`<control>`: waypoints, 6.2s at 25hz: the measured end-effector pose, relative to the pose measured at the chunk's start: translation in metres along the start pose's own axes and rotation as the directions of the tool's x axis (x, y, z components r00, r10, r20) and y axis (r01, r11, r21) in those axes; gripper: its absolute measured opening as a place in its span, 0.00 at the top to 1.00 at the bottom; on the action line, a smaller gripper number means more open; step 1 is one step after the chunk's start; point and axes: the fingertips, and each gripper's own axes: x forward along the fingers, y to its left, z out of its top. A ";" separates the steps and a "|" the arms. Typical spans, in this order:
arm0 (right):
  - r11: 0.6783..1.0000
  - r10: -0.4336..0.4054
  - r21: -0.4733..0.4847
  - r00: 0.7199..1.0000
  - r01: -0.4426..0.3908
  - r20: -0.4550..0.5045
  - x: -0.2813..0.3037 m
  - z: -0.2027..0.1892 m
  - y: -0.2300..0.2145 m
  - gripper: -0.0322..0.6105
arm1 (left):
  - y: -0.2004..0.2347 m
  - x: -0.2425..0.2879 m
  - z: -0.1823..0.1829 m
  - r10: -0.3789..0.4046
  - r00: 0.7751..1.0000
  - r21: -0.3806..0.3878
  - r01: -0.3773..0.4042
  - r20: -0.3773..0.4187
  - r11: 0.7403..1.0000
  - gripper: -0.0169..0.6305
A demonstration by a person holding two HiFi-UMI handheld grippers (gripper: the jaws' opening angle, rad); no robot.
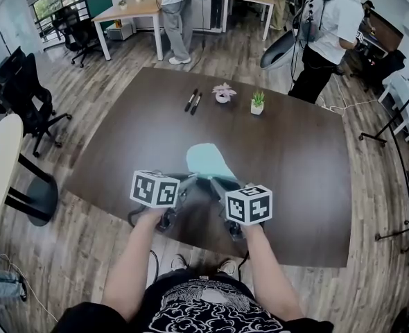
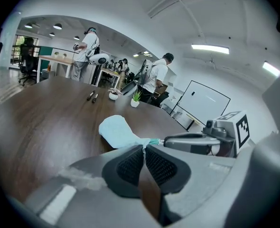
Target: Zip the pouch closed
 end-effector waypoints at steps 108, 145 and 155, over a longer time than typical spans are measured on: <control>0.996 -0.079 0.027 0.997 0.079 -0.011 -0.004 -0.013 -0.014 0.94 | 0.059 -0.036 -0.005 0.234 0.969 -0.115 -0.224 0.083 0.968 0.94; 0.991 -0.127 0.042 0.992 0.127 -0.009 -0.009 -0.012 -0.033 0.94 | 0.071 -0.038 -0.004 0.277 0.956 -0.137 -0.263 0.095 0.955 0.94; 0.989 -0.143 0.047 0.990 0.143 -0.015 -0.010 -0.015 -0.041 0.94 | 0.075 -0.035 -0.006 0.286 0.954 -0.132 -0.273 0.088 0.953 0.94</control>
